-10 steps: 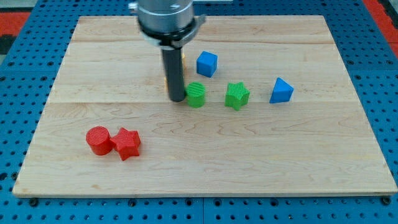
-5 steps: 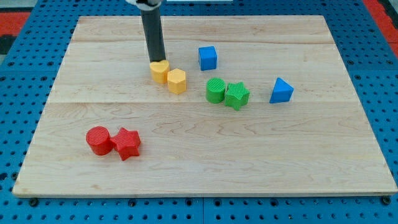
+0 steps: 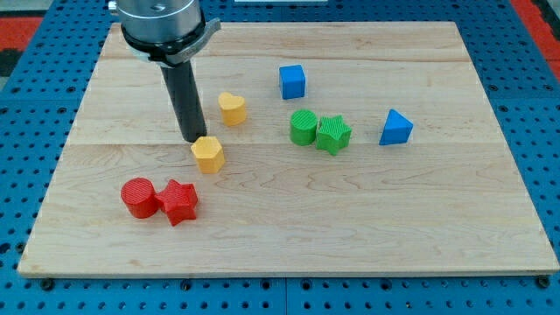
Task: Move the yellow hexagon closer to the green circle
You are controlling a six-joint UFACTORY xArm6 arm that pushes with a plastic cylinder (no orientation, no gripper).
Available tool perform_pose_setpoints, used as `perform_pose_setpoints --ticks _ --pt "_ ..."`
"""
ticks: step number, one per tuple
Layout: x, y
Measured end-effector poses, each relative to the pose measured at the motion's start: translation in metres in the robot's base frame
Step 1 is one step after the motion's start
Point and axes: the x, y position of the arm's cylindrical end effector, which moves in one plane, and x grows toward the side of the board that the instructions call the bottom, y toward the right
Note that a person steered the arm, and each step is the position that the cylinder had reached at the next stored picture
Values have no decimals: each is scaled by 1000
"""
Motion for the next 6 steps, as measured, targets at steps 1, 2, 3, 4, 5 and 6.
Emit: perform_pose_setpoints --ticks 1,2,3,4,5,6 --pt "45 61" --pt "75 71" --pt "131 66" --pt "166 59" --pt "137 25" --pt "62 37"
